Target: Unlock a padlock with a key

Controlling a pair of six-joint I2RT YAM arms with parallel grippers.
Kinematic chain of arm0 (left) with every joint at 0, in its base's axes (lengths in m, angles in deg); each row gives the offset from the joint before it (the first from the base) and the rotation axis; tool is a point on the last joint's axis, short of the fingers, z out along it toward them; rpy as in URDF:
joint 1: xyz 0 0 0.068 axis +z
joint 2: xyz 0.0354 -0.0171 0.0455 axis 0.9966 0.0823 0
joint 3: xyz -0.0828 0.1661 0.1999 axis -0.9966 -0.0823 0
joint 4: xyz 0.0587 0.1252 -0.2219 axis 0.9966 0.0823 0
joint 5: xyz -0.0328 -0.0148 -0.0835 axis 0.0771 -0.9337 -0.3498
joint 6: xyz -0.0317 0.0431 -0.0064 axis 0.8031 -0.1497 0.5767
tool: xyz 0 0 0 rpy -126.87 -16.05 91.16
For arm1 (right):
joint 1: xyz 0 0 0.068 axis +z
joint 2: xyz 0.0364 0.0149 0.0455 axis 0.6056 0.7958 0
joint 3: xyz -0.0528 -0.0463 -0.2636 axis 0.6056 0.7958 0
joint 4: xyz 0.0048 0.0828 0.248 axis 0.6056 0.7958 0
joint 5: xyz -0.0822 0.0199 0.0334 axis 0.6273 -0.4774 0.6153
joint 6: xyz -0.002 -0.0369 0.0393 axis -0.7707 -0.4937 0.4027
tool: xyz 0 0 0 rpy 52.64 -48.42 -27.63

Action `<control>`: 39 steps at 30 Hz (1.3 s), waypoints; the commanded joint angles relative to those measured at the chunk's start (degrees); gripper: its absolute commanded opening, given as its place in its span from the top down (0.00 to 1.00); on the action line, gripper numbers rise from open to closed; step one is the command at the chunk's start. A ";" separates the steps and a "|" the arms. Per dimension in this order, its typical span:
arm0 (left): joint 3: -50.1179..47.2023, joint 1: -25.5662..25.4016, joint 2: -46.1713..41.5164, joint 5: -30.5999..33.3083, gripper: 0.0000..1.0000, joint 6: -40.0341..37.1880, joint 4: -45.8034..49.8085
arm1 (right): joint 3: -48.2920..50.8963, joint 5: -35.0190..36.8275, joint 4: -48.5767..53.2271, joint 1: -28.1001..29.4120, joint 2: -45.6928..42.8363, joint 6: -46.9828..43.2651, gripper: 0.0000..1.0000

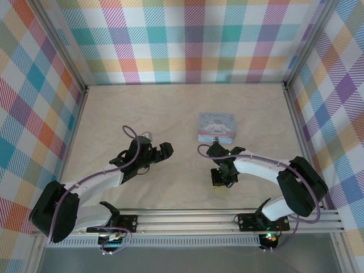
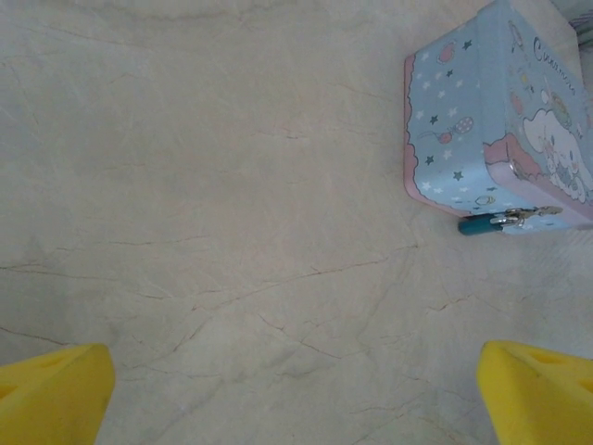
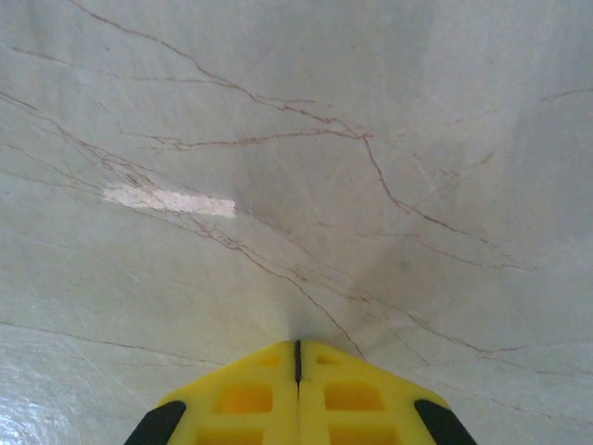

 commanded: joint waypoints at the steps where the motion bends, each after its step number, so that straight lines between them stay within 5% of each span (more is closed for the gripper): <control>1: 2.02 -0.56 -1.97 0.72 0.00 0.84 1.20 | 1.21 0.09 0.82 0.52 -1.95 1.39 1.00; 8: 2.55 -0.56 -3.29 -1.97 0.00 6.52 0.30 | 0.48 -0.44 0.24 0.54 -5.20 2.91 1.00; 22: 3.07 -0.56 -1.46 -13.91 0.00 39.15 -13.71 | -7.82 -0.38 -1.10 0.57 -16.40 5.45 1.00; 39: -0.43 -4.15 6.41 -17.67 0.08 63.15 -35.26 | -19.80 -5.50 -17.85 0.78 -9.28 3.68 1.00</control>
